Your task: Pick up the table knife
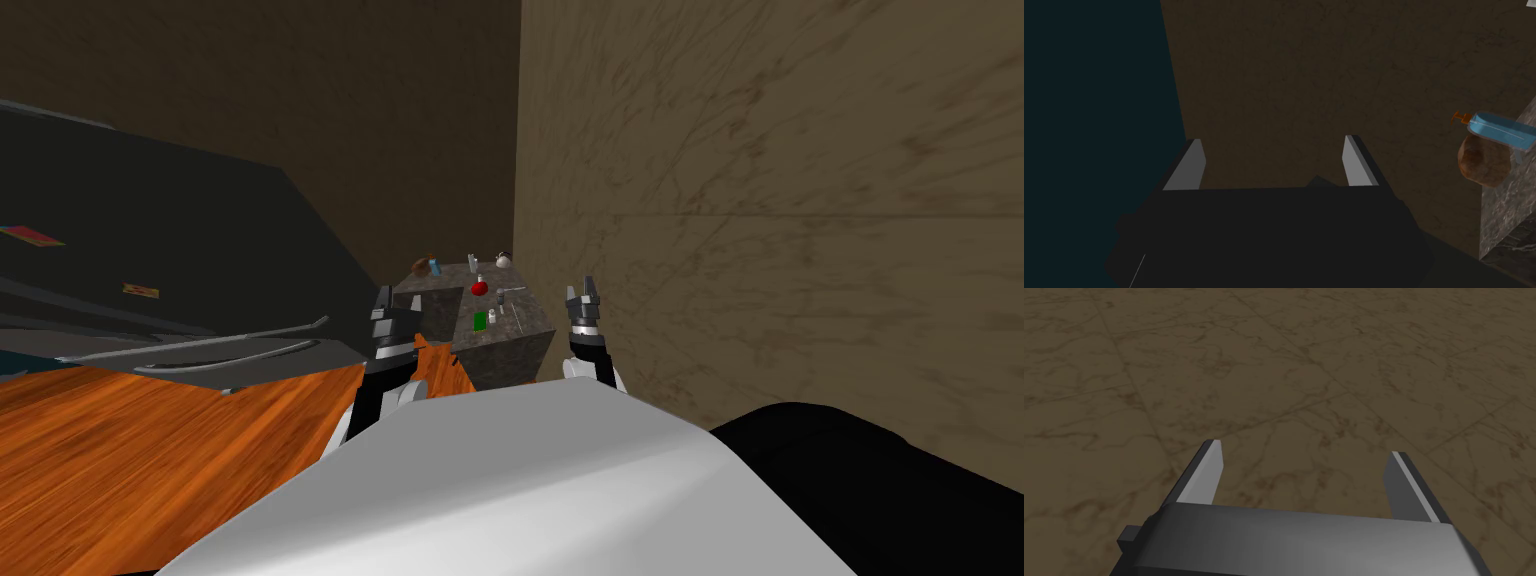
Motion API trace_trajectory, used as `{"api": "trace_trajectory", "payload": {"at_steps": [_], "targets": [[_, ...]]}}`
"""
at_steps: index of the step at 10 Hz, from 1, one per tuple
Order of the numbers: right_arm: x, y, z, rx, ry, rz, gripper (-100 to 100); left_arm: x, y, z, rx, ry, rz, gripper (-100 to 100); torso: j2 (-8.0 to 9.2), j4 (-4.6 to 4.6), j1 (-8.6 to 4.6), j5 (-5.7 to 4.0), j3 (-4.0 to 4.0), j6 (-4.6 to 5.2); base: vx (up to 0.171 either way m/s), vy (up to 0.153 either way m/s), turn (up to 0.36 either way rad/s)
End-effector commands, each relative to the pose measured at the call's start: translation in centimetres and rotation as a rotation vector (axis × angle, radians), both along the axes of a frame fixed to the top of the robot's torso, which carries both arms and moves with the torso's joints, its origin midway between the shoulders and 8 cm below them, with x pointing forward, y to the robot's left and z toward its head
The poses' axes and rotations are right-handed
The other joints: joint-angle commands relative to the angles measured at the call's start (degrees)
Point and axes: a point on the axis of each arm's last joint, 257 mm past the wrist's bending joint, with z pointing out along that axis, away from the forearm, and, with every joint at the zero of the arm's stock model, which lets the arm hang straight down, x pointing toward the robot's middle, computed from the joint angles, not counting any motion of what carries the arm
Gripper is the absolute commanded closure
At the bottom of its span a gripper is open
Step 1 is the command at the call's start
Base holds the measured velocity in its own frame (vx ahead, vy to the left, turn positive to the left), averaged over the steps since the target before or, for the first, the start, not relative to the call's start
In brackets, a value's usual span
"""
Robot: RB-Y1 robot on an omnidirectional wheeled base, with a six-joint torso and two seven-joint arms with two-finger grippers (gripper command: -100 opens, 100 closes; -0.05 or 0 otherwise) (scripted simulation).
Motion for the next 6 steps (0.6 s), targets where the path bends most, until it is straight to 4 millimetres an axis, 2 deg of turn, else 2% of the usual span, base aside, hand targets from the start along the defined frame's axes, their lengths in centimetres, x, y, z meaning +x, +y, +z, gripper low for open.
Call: {"api": "trace_trajectory", "payload": {"at_steps": [1, 4, 6], "targets": [[0.3, 0.5, -0.3, -0.034, 0.016, 0.024, -100, 0.0, 0.0, 0.0, 0.000, 0.000, 0.000, 0, 0.00, 0.00, 0.00, 0.00, 0.00, 0.00, -0.024, 0.003, 0.032], [0.8, 1.1, -1.1, -0.083, 0.050, 0.065, -100, 0.0, 0.0, 0.0, 0.000, 0.000, 0.000, 0, 0.23, 0.05, -0.01, 0.00, 0.13, -0.01, -0.058, 0.001, 0.042], [1.5, 1.7, -2.3, -0.117, 0.097, 0.105, -100, 0.0, 0.0, 0.0, 0.000, 0.000, 0.000, 0, 0.24, 0.05, 0.01, 0.00, 0.14, -0.01, -0.072, 0.005, 0.081]]}}
